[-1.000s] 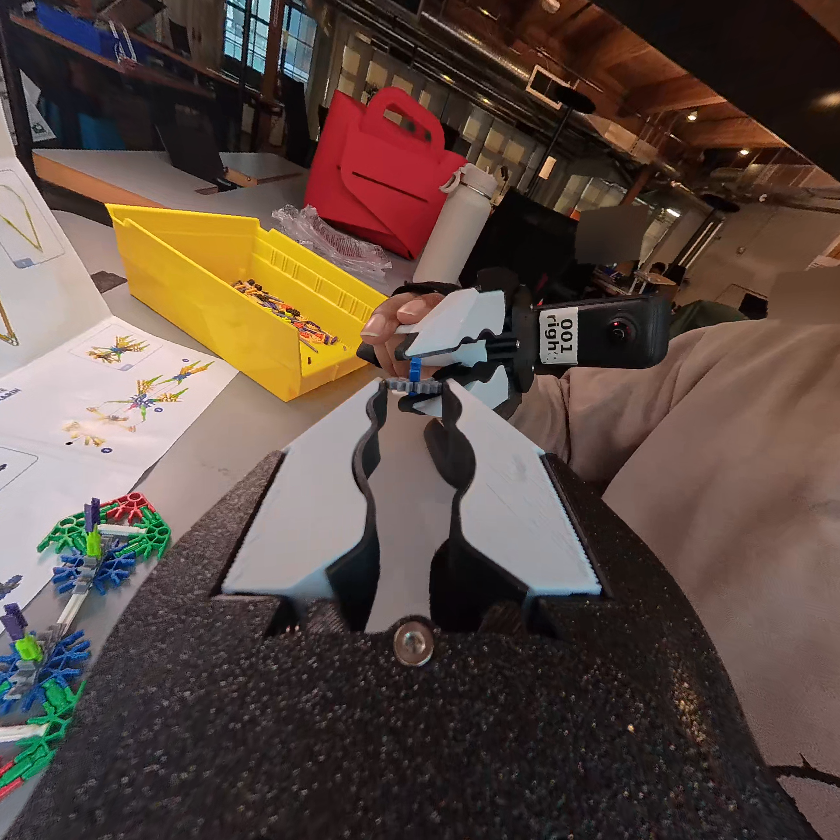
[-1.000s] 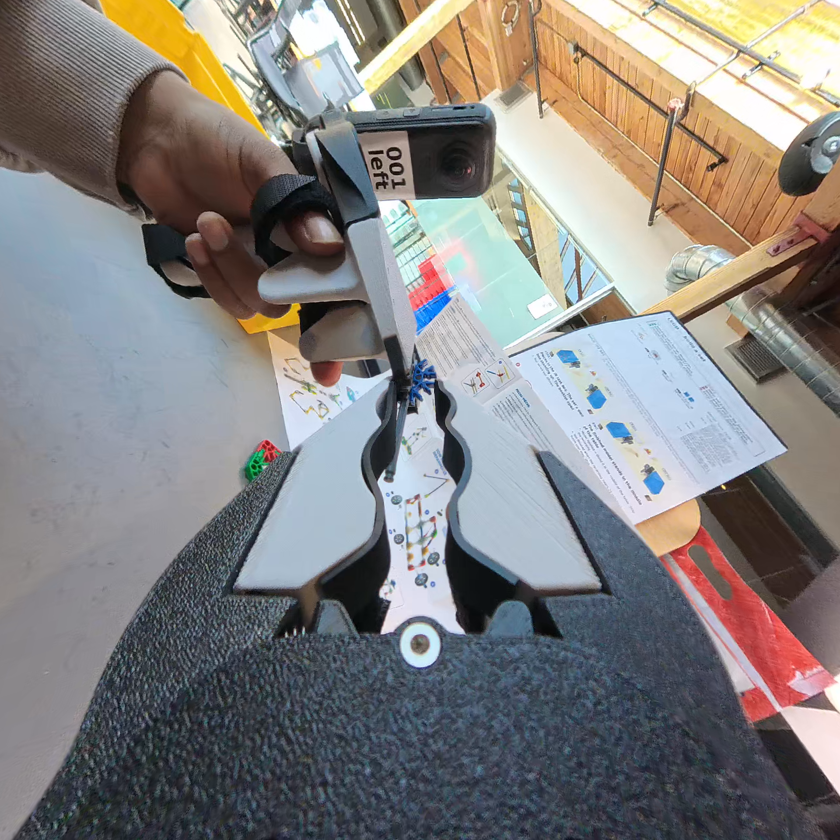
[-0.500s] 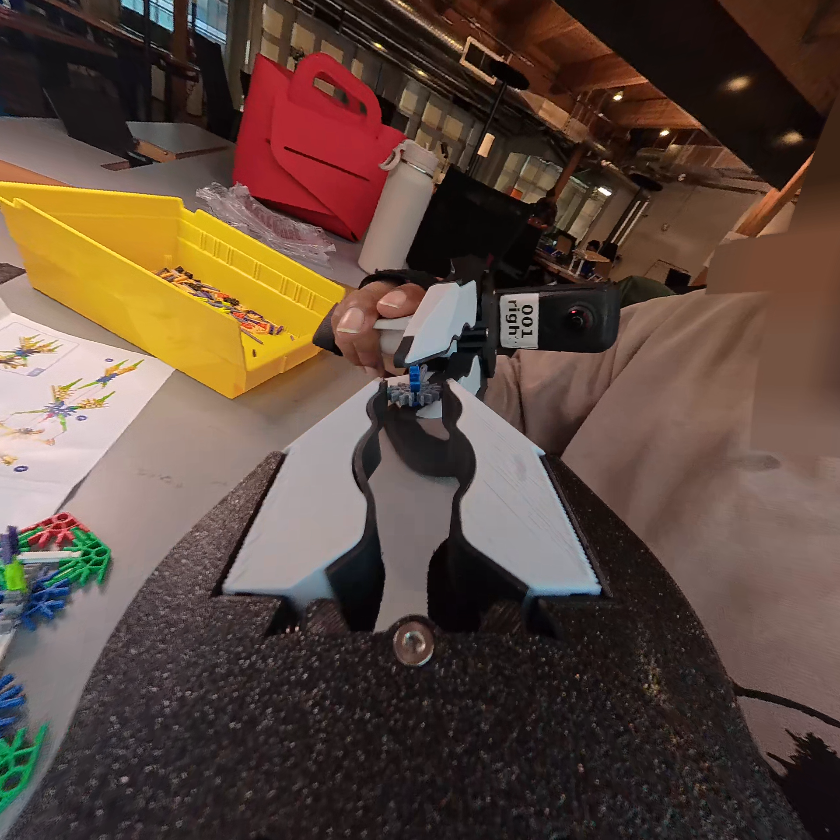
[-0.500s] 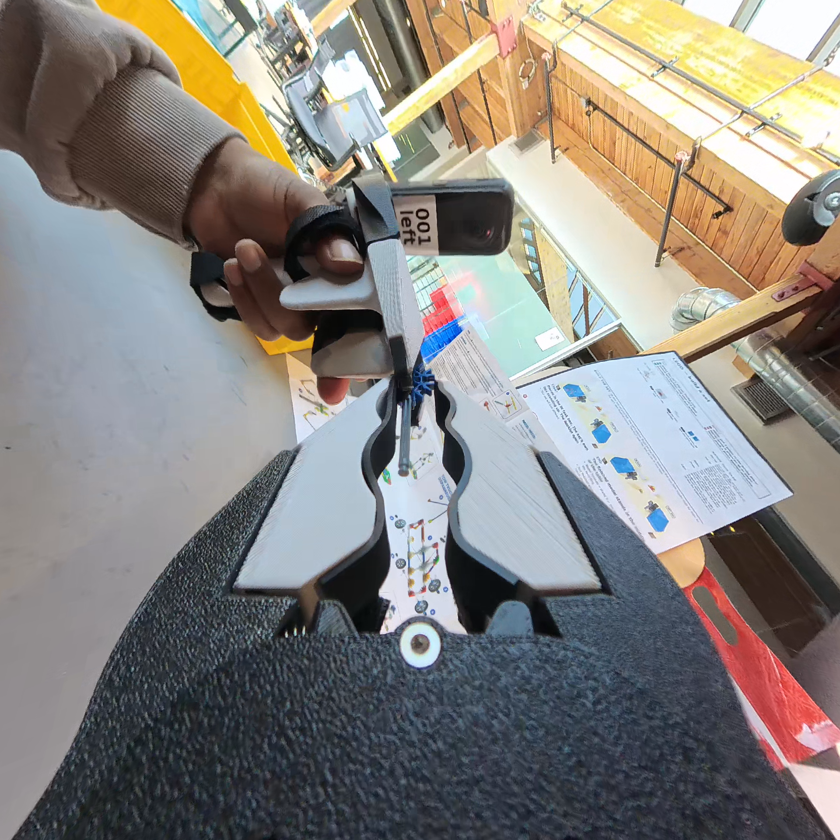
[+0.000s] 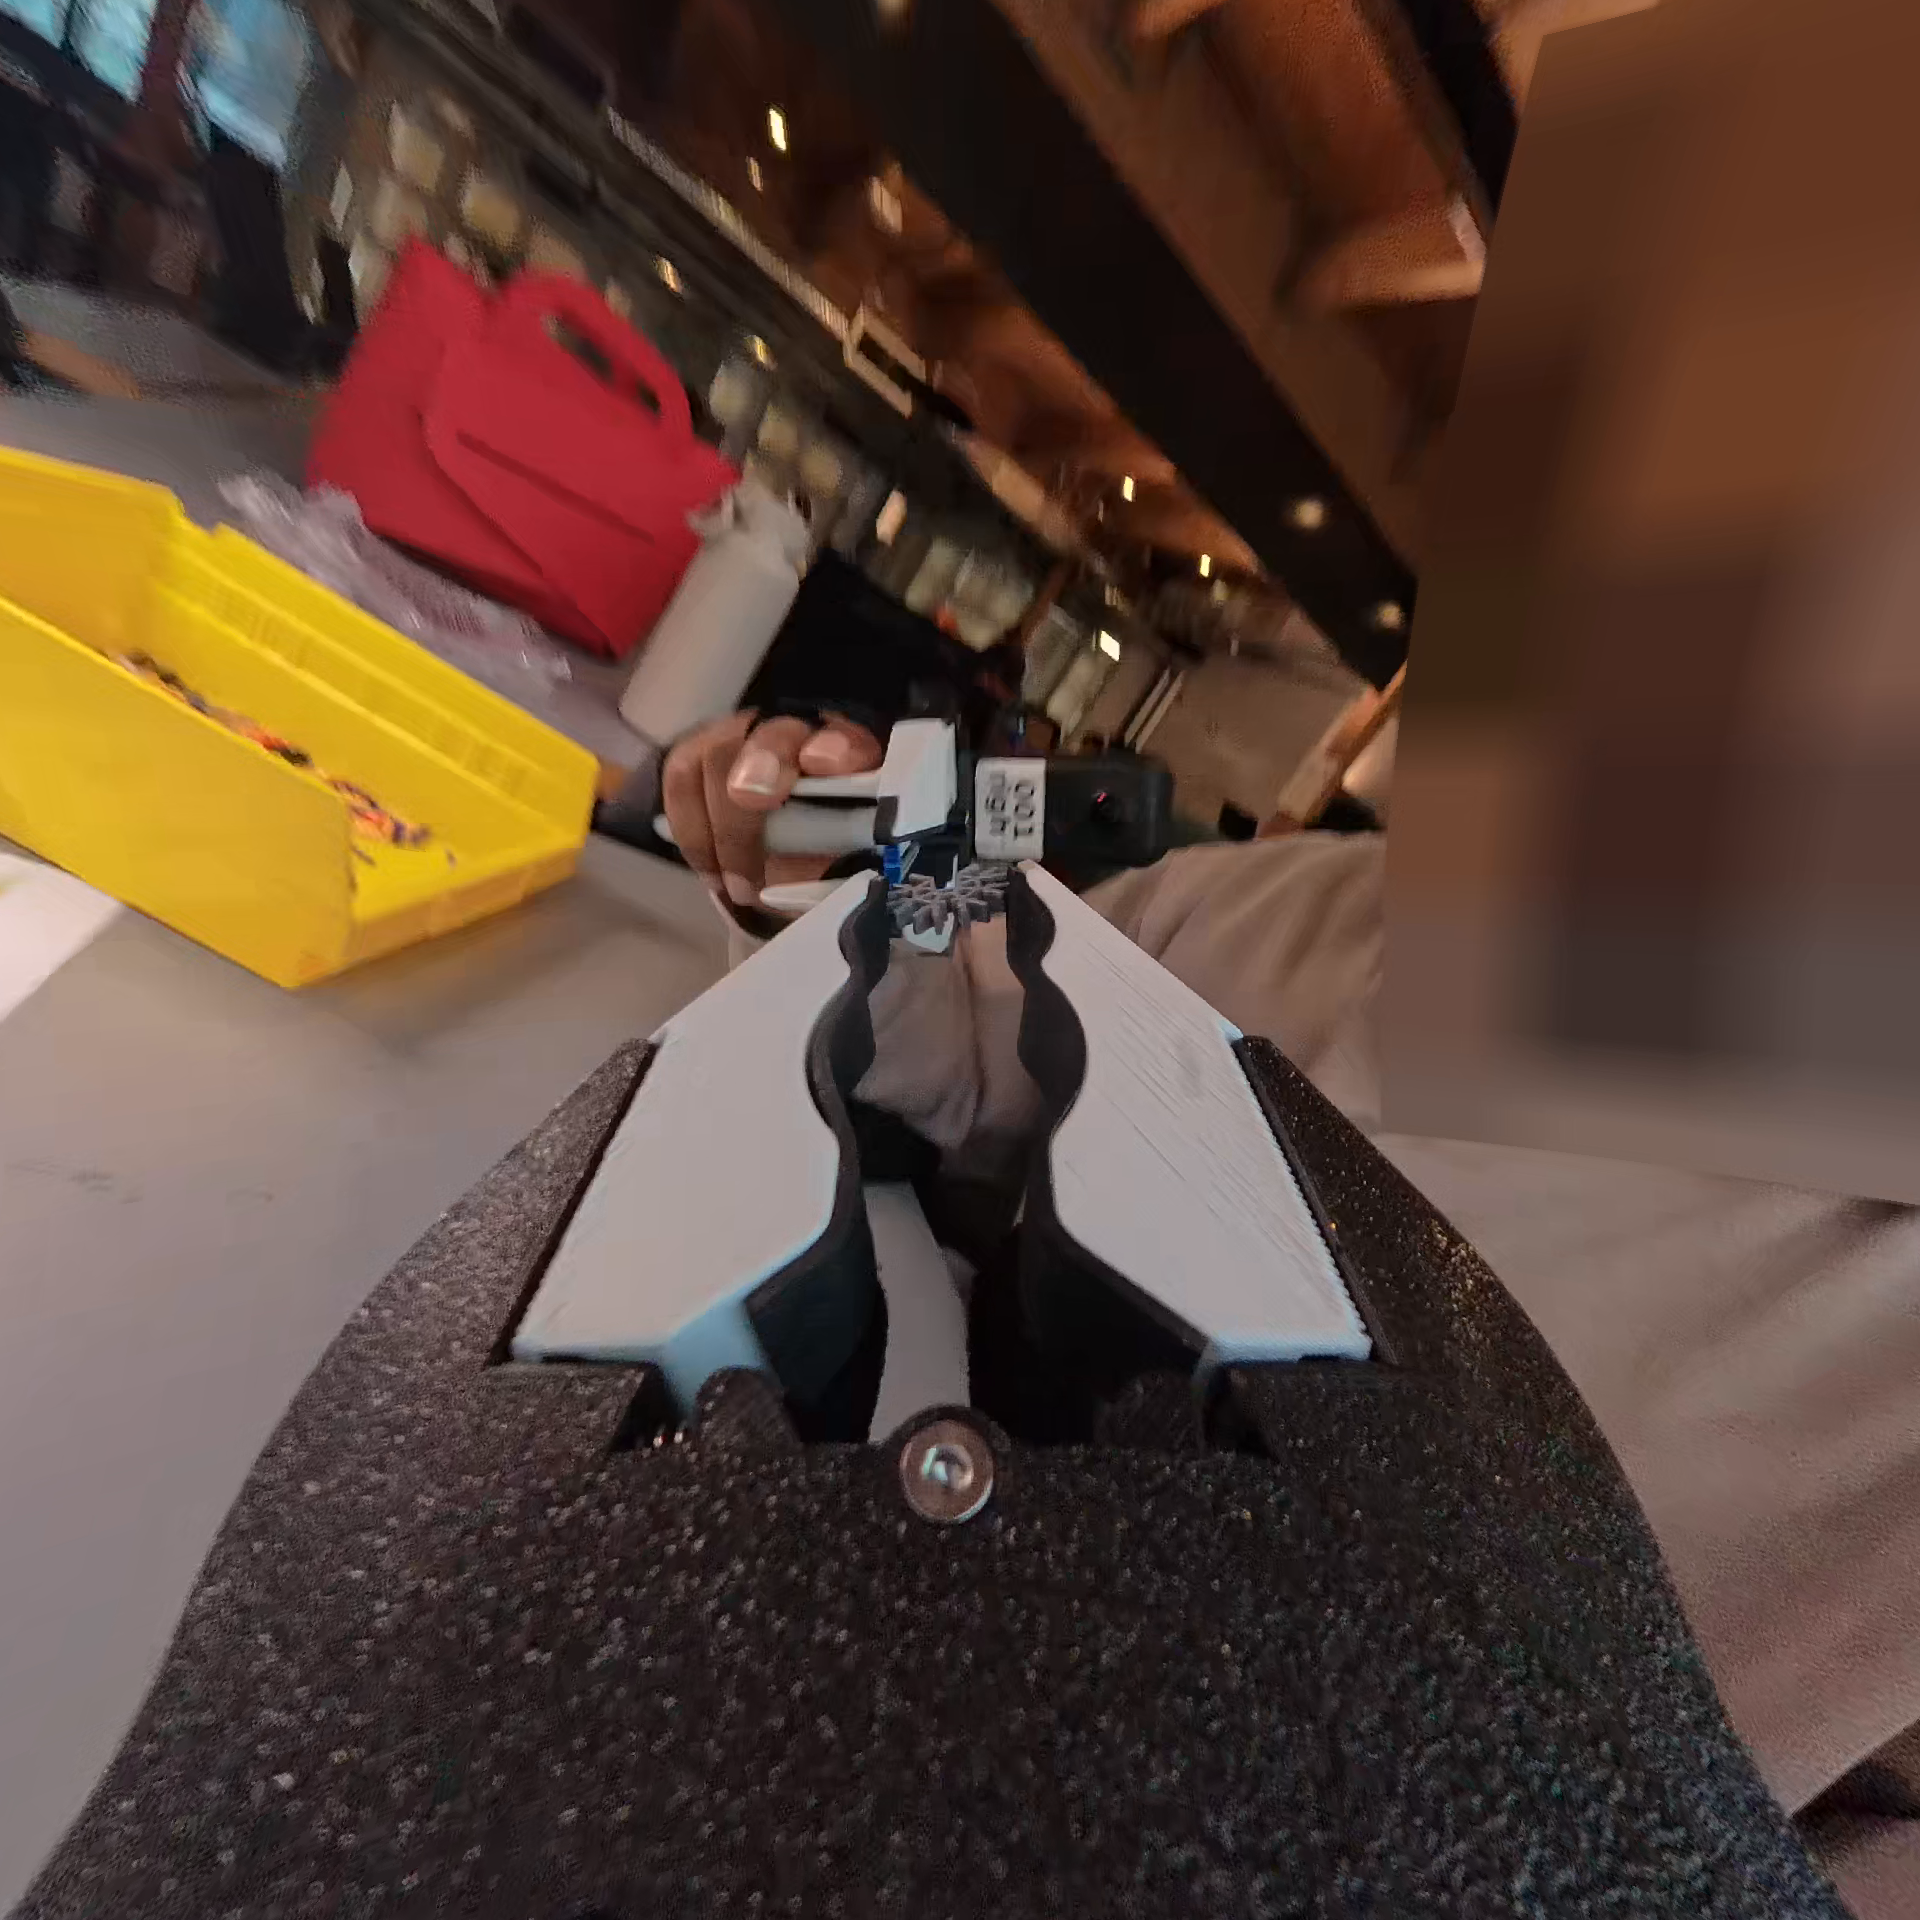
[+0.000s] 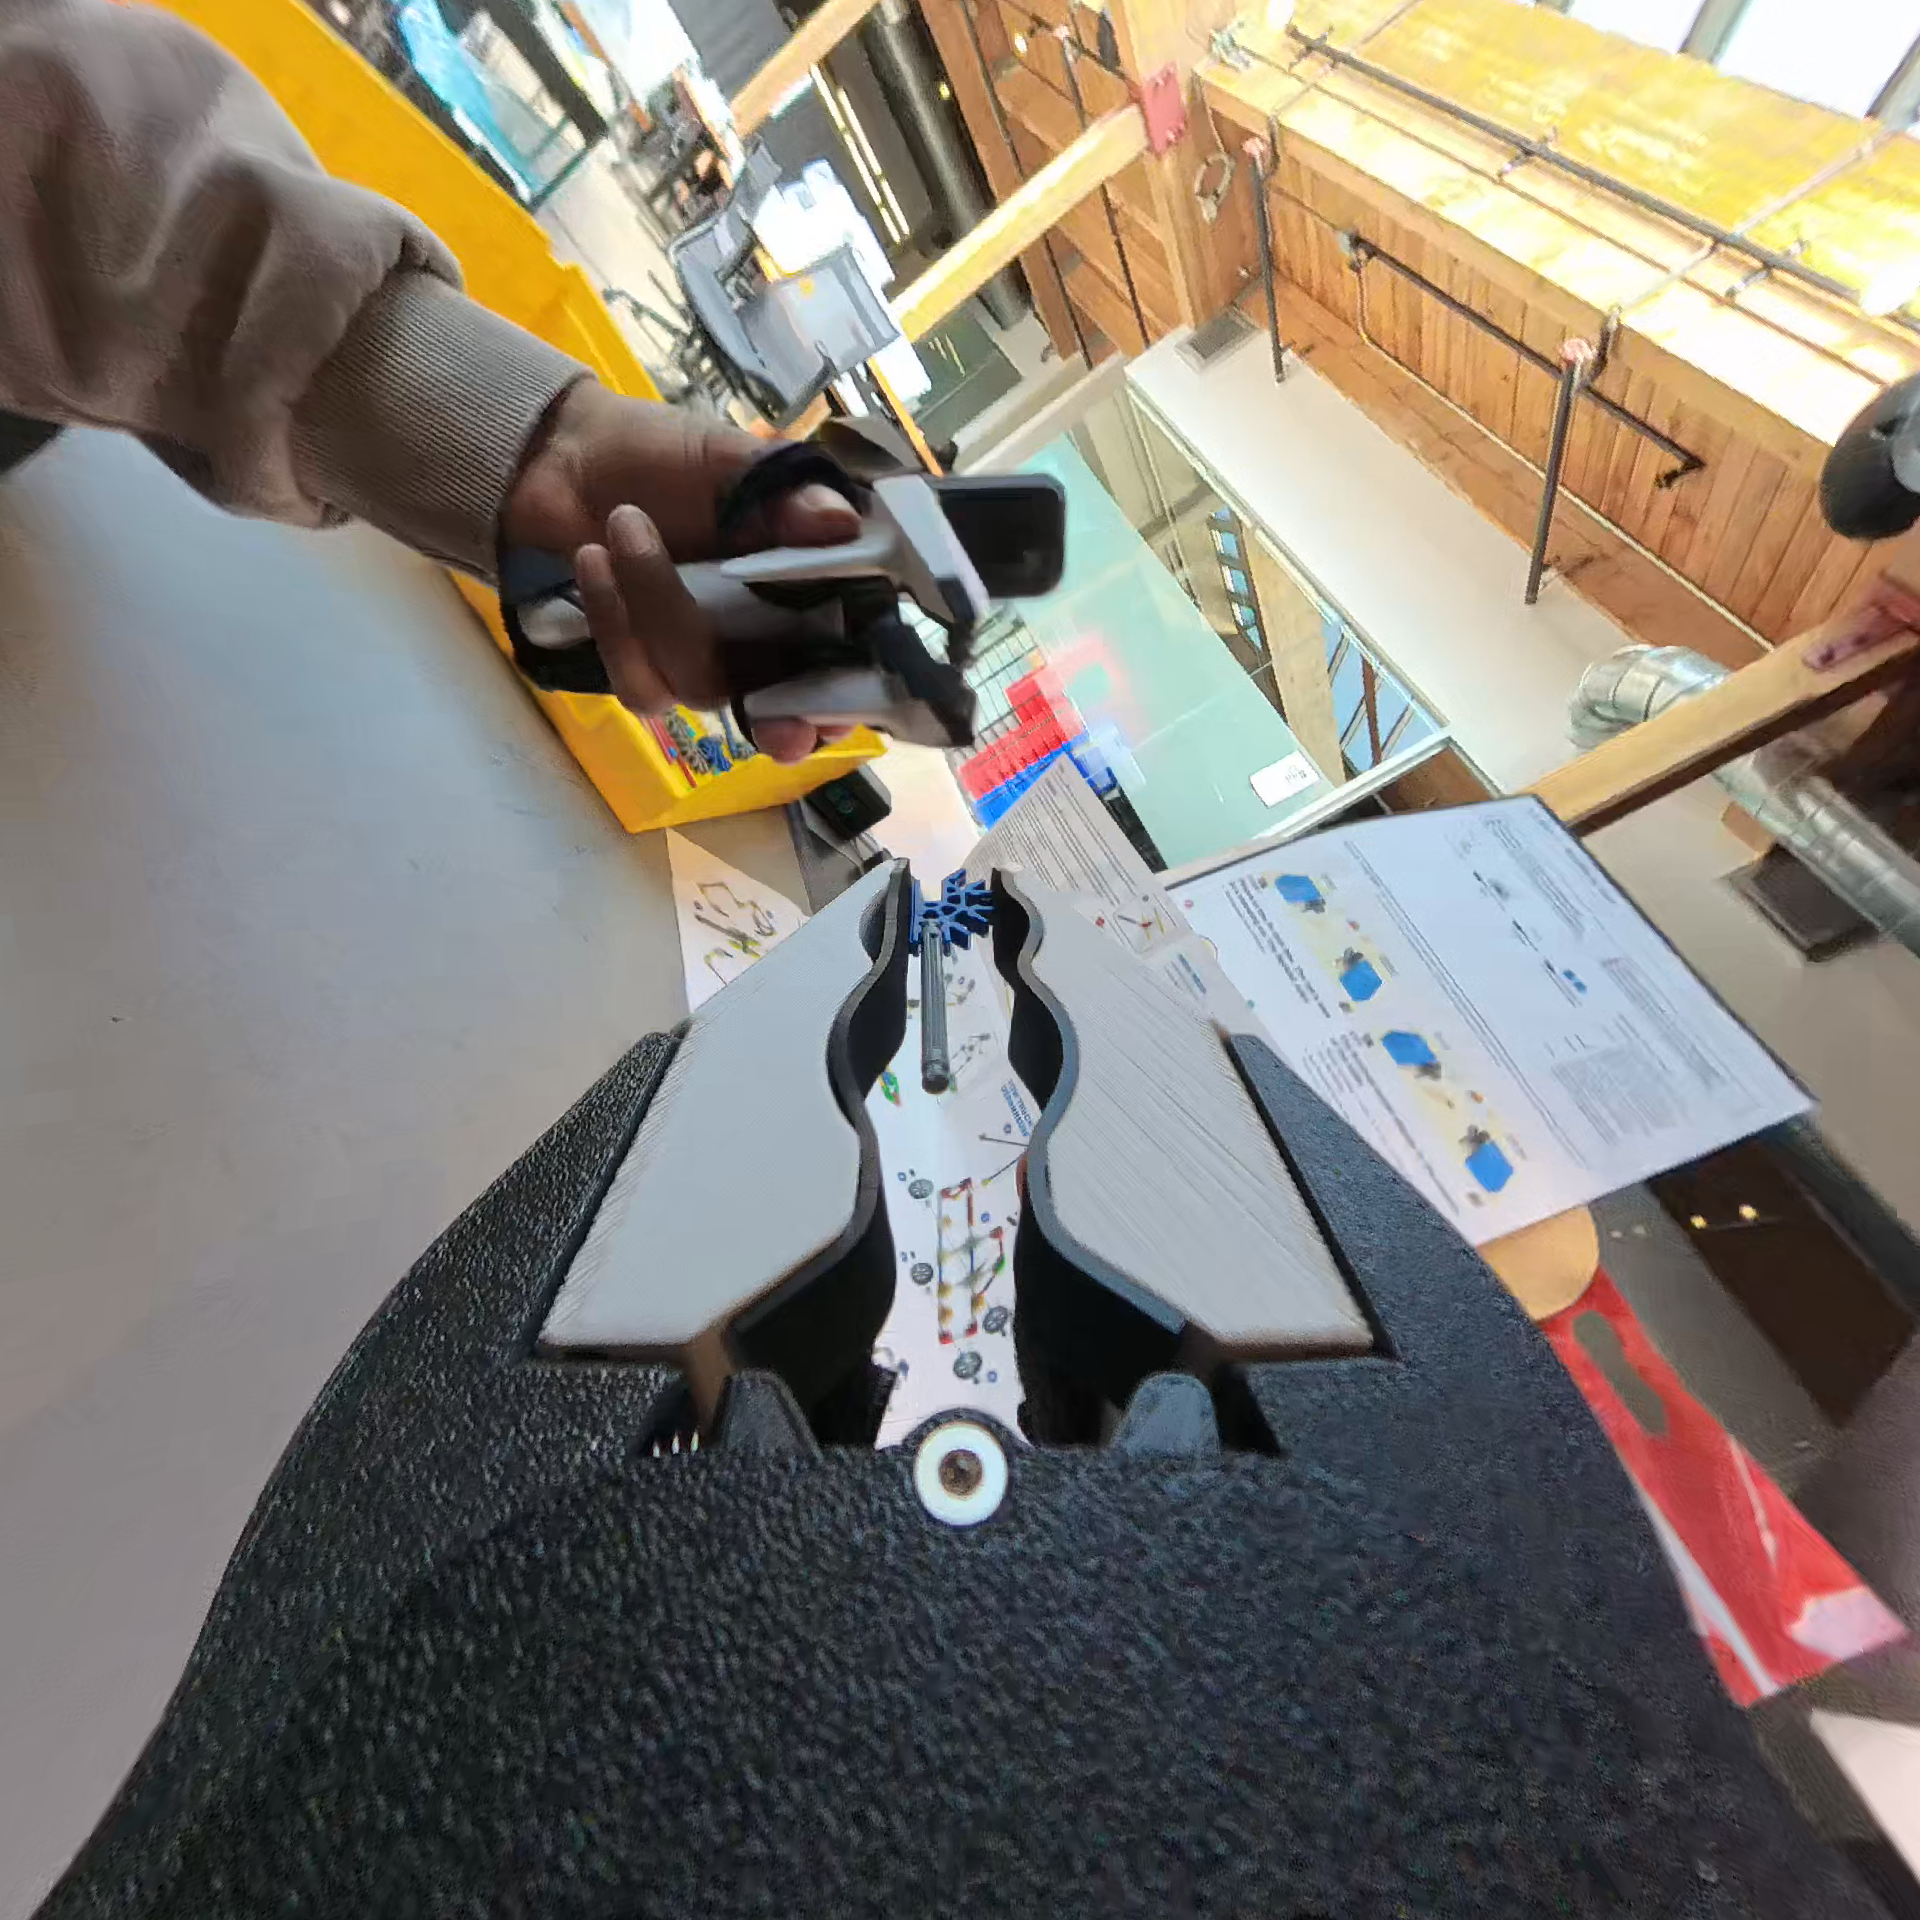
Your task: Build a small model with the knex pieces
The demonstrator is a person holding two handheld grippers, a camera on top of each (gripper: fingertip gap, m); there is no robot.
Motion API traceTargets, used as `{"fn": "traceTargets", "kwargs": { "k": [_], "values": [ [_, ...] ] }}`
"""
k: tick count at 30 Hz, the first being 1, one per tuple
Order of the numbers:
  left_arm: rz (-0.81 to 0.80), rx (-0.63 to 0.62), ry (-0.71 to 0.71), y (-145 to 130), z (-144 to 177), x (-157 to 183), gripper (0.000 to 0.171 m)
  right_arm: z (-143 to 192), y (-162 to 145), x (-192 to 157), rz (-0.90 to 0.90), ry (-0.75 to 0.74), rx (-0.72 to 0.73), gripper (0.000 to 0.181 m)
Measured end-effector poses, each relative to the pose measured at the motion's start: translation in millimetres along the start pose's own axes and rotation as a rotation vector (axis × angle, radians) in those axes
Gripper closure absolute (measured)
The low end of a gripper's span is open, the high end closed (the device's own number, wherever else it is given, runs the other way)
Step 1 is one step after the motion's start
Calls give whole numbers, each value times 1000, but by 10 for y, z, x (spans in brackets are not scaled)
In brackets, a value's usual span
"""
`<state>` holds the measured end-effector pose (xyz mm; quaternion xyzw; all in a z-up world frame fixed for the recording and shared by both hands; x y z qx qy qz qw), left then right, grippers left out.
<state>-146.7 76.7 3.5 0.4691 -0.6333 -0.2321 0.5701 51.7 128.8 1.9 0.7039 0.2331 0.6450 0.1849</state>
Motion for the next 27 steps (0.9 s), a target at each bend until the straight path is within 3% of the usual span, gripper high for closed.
{"fn": "traceTargets", "kwargs": {
  "k": [2, 4, 8, 11, 17, 21, 27],
  "values": [
    [-107, -120, 159, -32, 196, 45, 151, 101, -95, 10, -53, 33, -28, 168],
    [-90, -213, 221, -219, 160, -4, 150, 10, -145, -190, -44, 86, -32, 168],
    [-99, -181, 334, -417, 270, -169, 150, -162, -239, -311, -97, 129, -16, 168],
    [-209, -274, 453, -567, 293, -211, 149, -180, -314, -325, -165, 119, -17, 168],
    [-472, -341, 592, -708, 239, -221, 149, -220, -504, -449, -309, 131, -86, 167],
    [-598, -491, 664, -929, 220, -305, 149, -271, -636, -547, -360, 131, -125, 167],
    [-657, -418, 671, -1035, 204, -420, 149, -302, -805, -689, -498, 192, -144, 167]
  ]
}}
Point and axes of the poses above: each gripper's, where its closed fingertips meet, z back along the fingers, y out of its top, x = y × z across the jaws, the point moved 8 cm from there along z, back along the fingers, and after that the axes turned 4 degrees about -y, right-handed, at the moved point
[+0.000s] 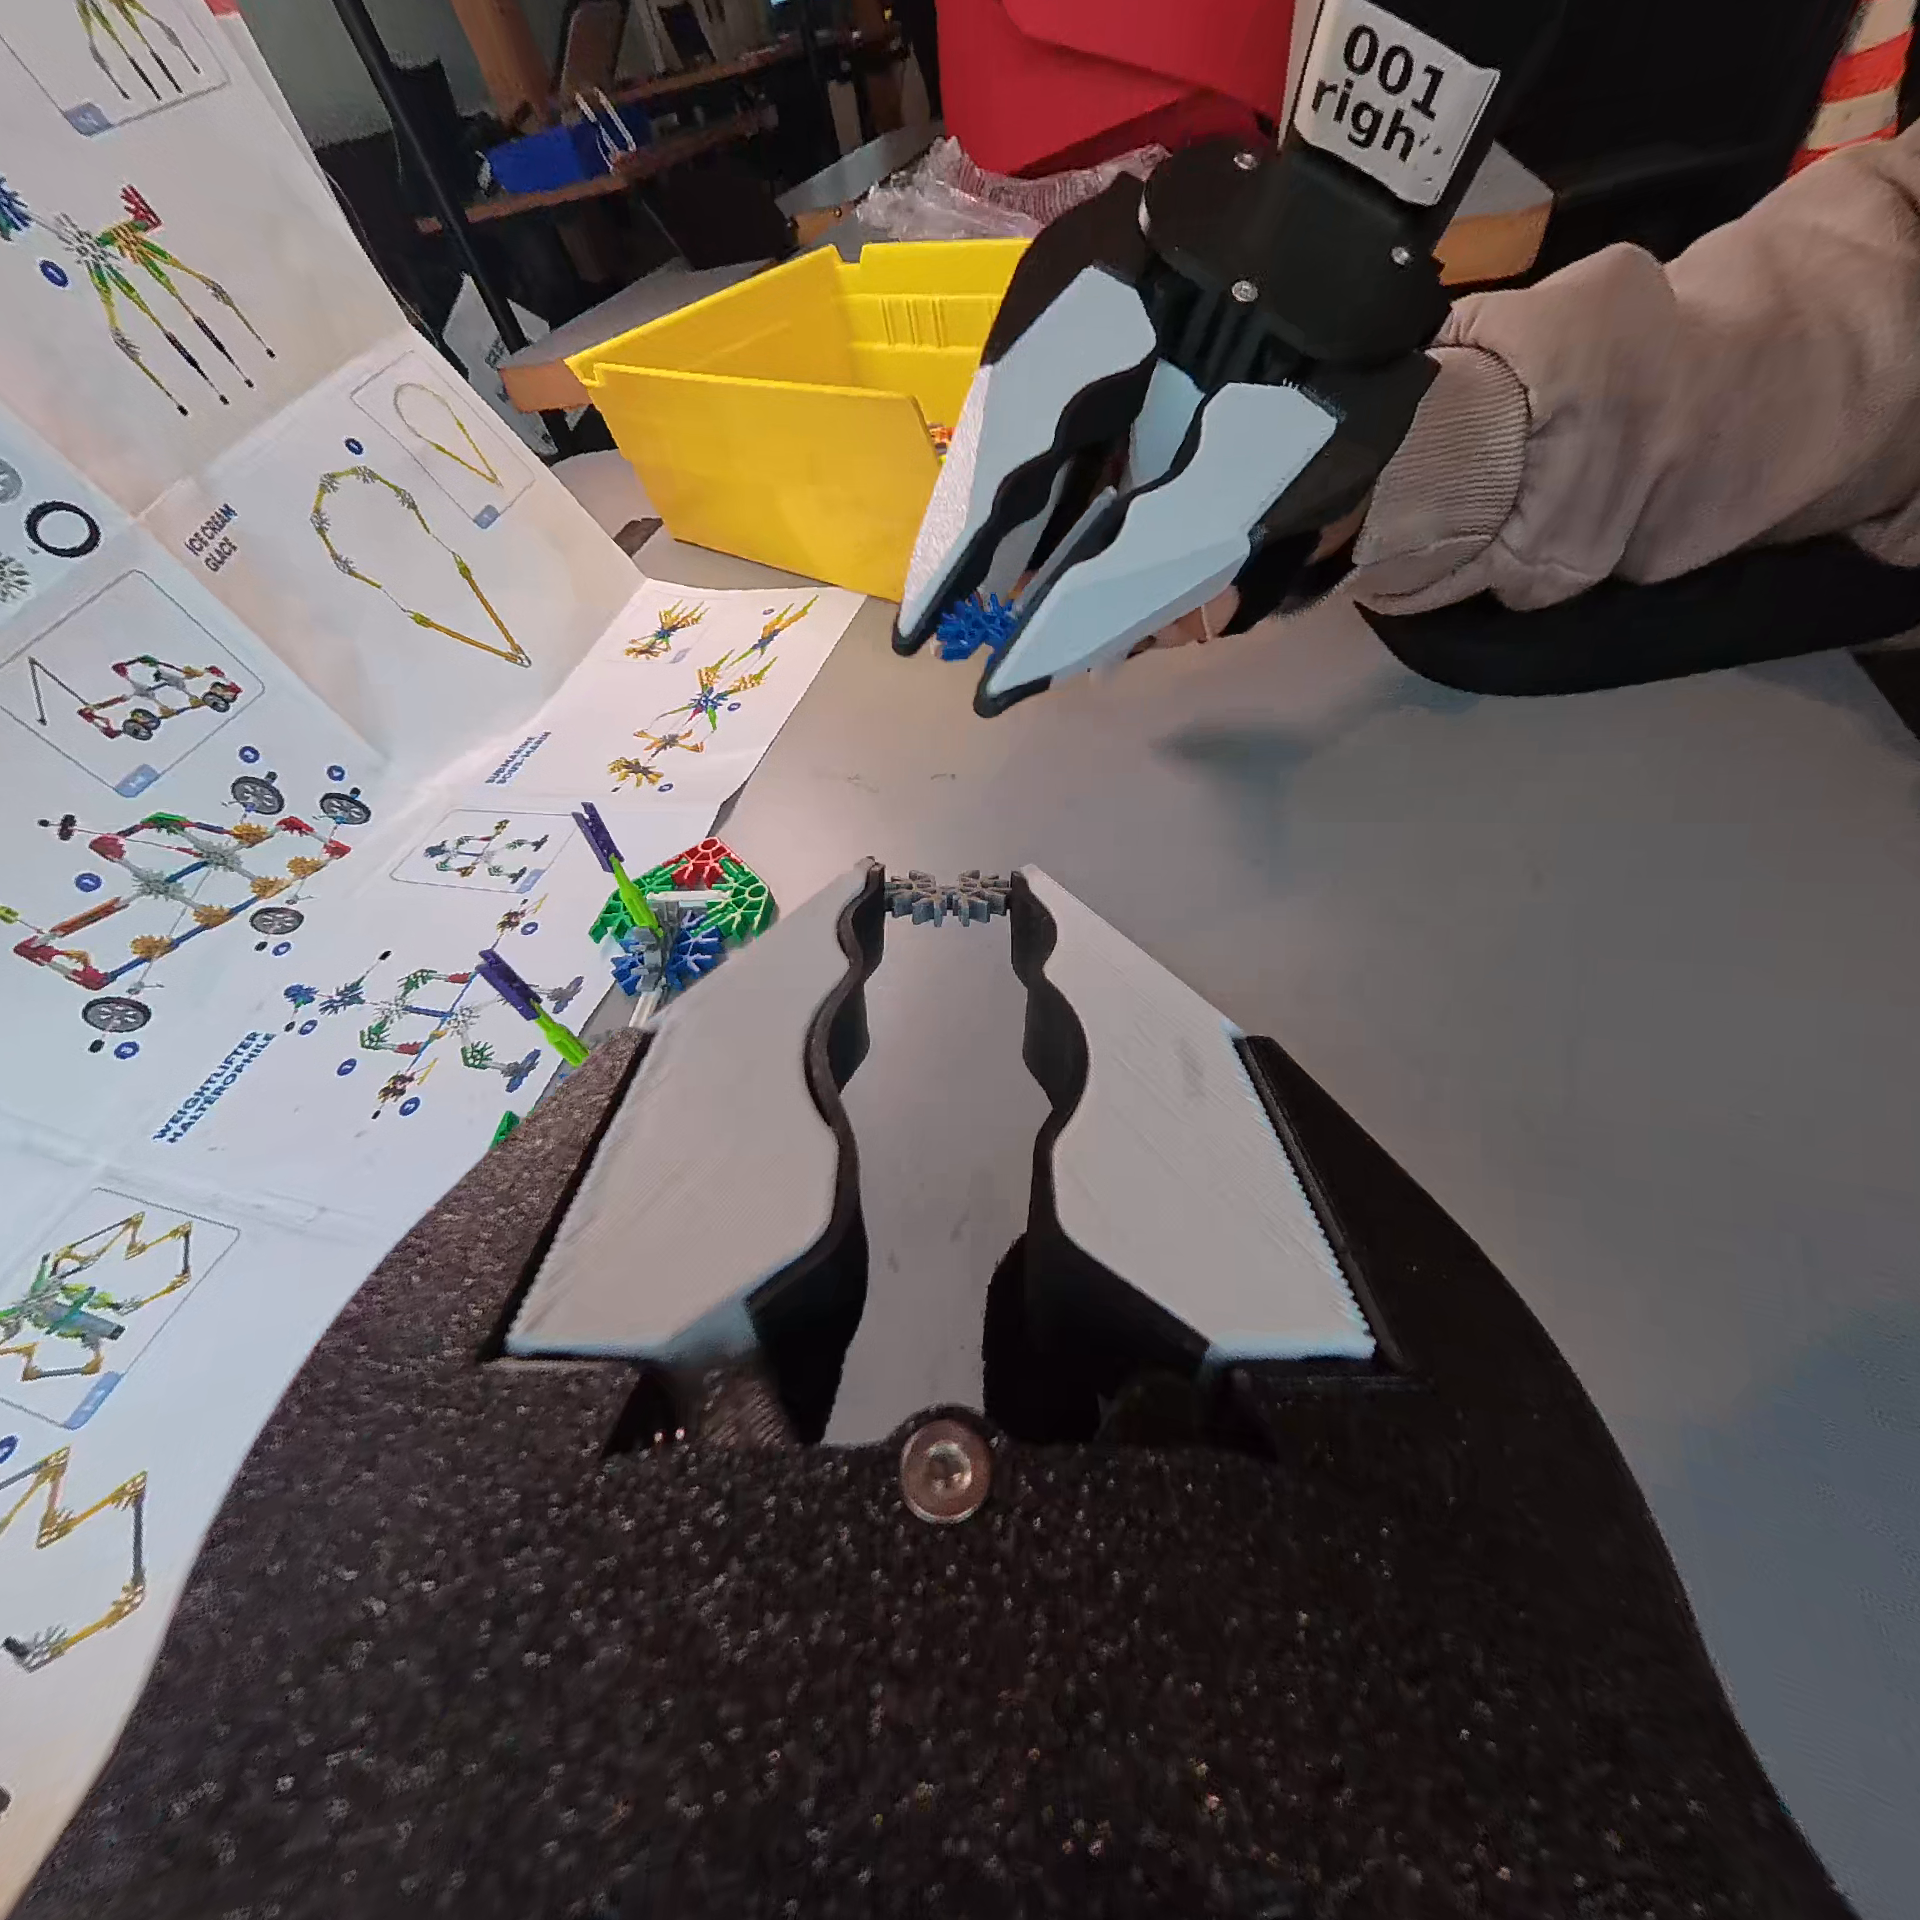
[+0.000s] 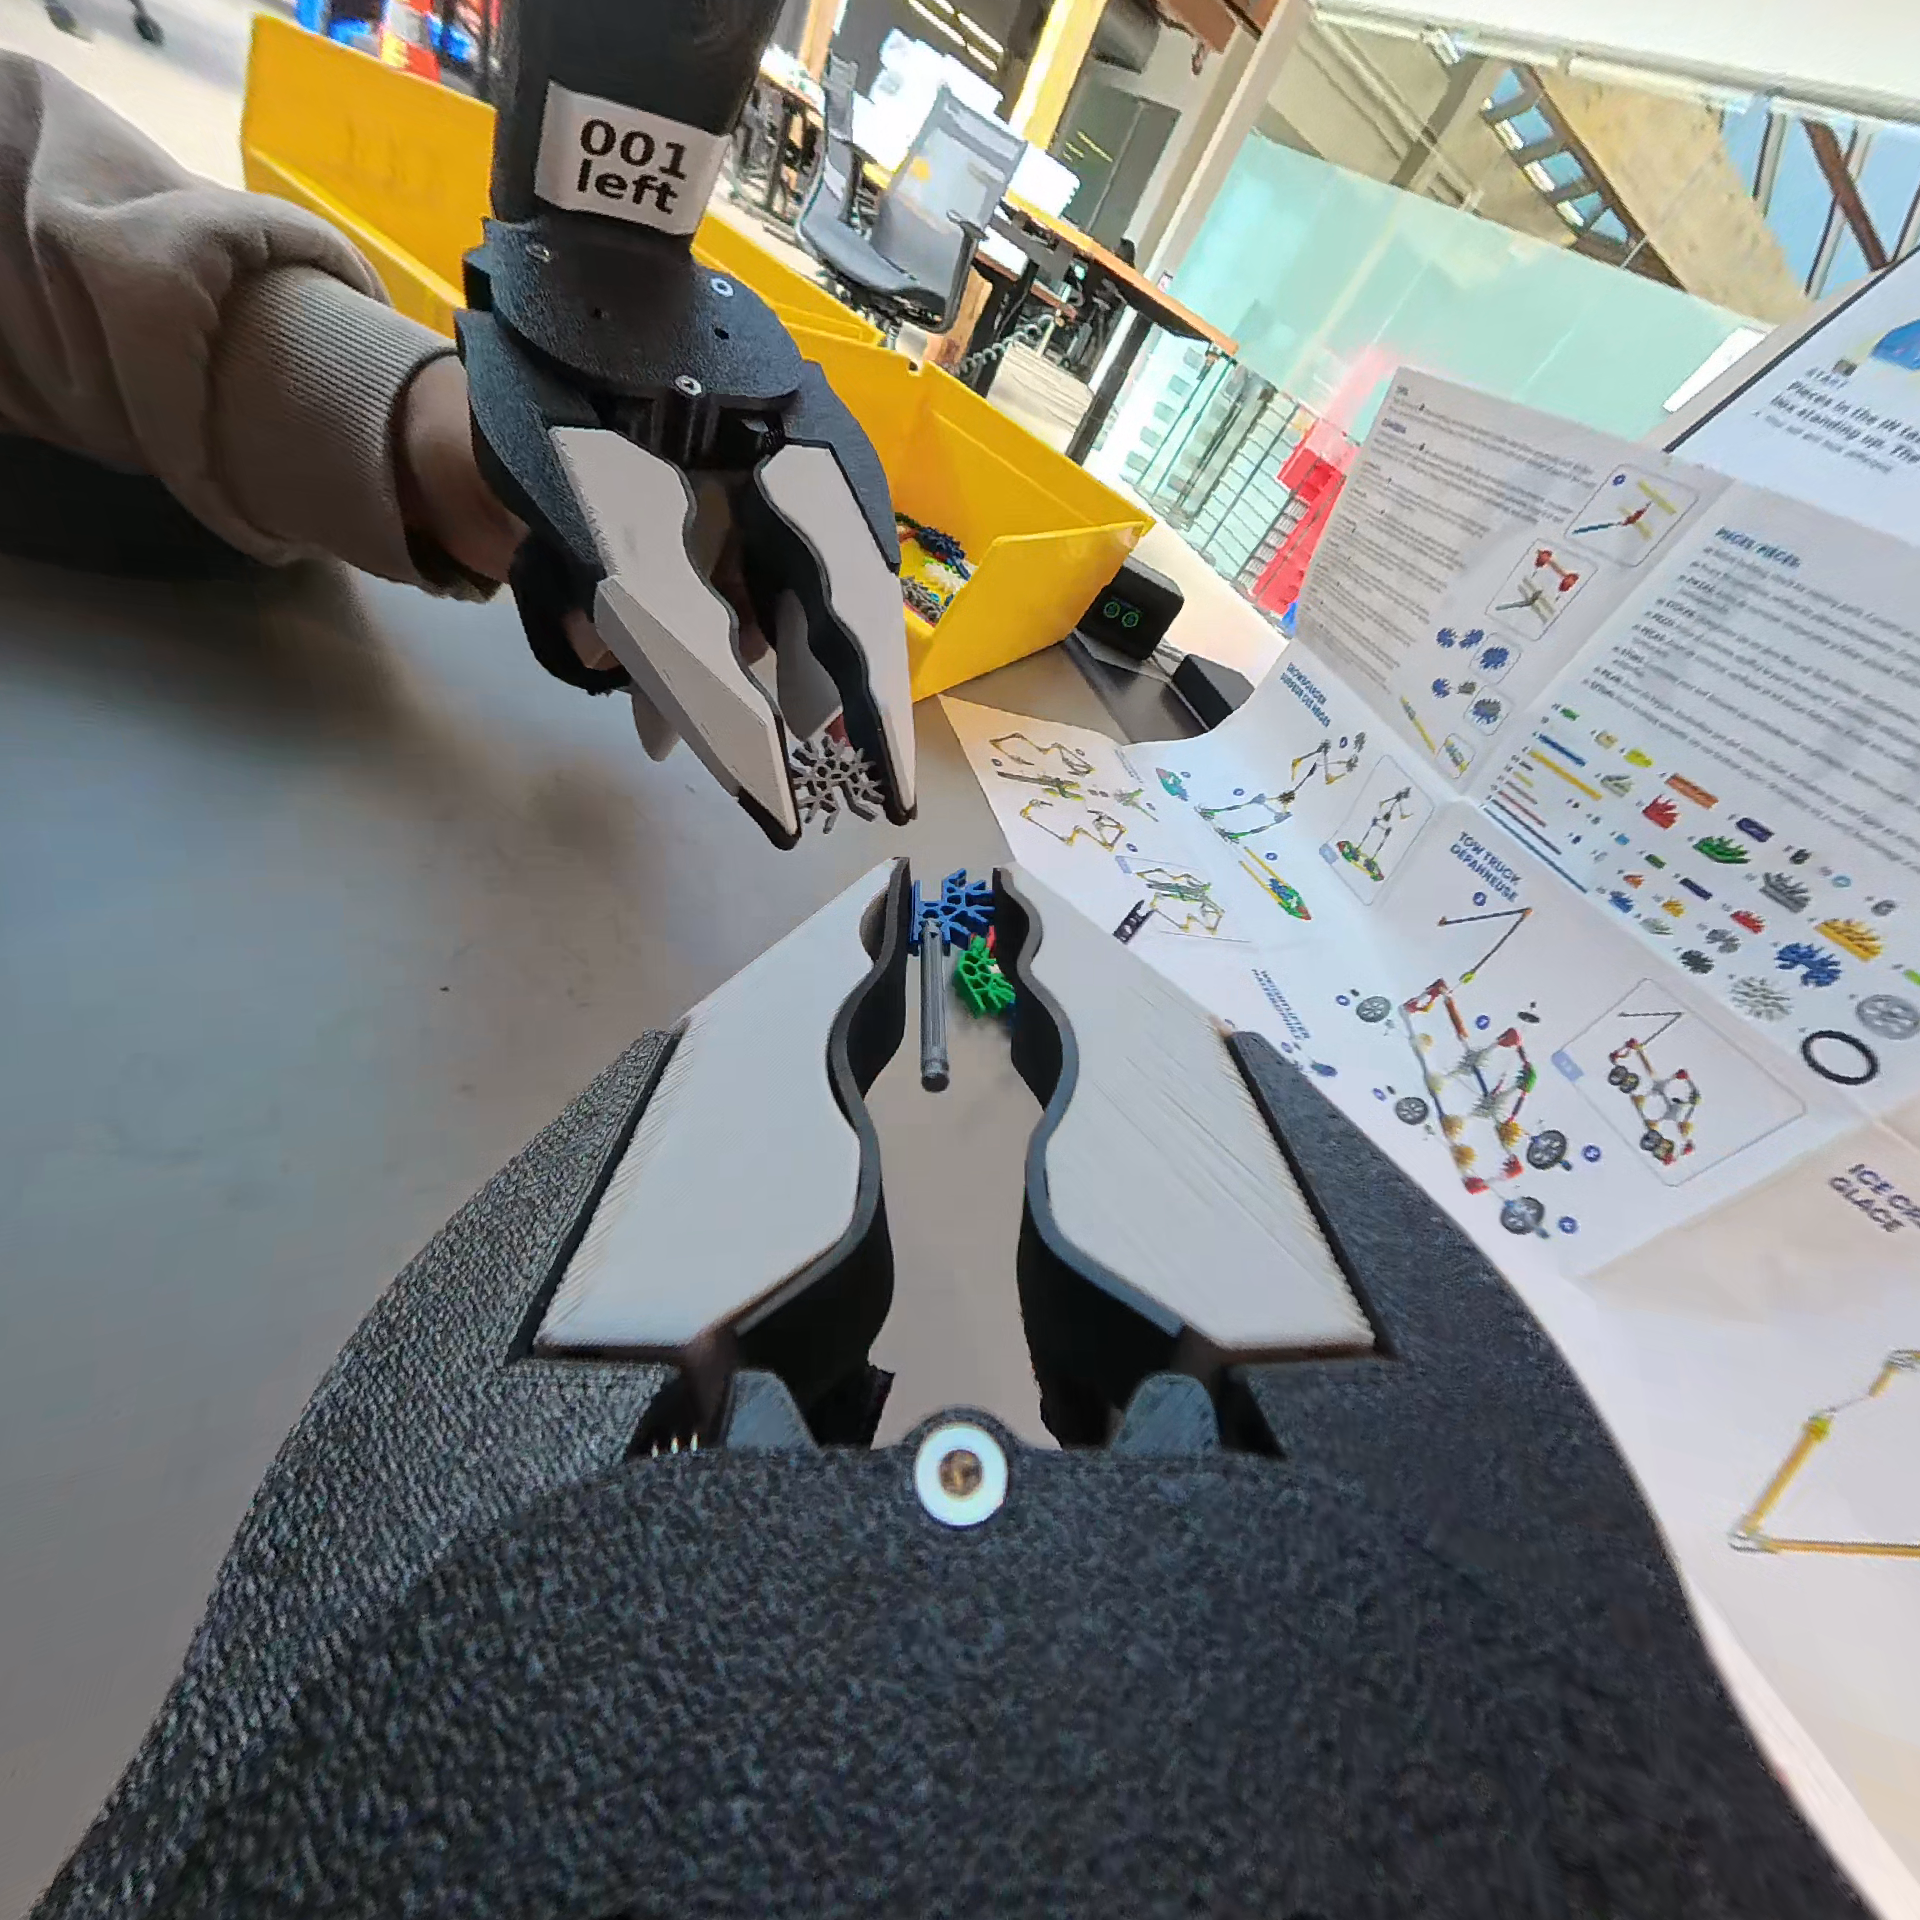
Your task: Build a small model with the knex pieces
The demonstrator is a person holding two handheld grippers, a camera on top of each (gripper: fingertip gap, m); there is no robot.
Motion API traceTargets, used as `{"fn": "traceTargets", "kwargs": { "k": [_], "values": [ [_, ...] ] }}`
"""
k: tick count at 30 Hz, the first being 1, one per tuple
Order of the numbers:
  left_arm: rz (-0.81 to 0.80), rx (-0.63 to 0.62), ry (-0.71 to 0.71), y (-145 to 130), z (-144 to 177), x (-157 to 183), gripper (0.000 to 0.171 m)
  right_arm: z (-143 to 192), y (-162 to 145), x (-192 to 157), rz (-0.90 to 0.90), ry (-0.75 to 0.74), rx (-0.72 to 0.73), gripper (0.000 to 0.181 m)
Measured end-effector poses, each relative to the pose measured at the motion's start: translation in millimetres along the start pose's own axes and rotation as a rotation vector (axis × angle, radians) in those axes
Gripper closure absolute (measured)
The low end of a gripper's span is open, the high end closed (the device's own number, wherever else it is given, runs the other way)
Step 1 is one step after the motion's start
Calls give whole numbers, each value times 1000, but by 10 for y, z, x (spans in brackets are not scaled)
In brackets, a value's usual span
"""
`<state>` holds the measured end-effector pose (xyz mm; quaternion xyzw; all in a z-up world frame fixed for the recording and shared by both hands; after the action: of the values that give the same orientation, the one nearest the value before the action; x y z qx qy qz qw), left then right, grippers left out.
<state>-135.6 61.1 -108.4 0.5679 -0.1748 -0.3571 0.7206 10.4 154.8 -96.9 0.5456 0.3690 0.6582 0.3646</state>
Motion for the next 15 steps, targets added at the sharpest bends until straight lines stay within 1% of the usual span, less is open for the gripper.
{"fn": "traceTargets", "kwargs": {
  "k": [3, 7, 11, 15],
  "values": [
    [13, -21, 14, -52, -20, -21, 149, -29, -40, -52, 7, 39, -29, 167],
    [126, -14, -16, -97, -53, -38, 149, -62, -108, -123, 62, 56, -74, 167],
    [215, -43, -44, -155, -100, -39, 149, -80, -109, -164, 81, 64, -85, 167],
    [252, -53, -51, -161, -113, -38, 149, -86, -91, -193, 95, 67, -81, 167]
  ]
}}
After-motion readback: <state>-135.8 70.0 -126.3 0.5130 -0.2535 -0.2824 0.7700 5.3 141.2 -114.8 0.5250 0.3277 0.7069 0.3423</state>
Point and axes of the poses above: each gripper's, where its closed fingertips meet, z back along the fingers, y out of its top, x = y × z across the jaws, the point moved 8 cm from there along z, back along the fingers, and after that the axes turned 4 degrees about -y, right-handed, at the moved point
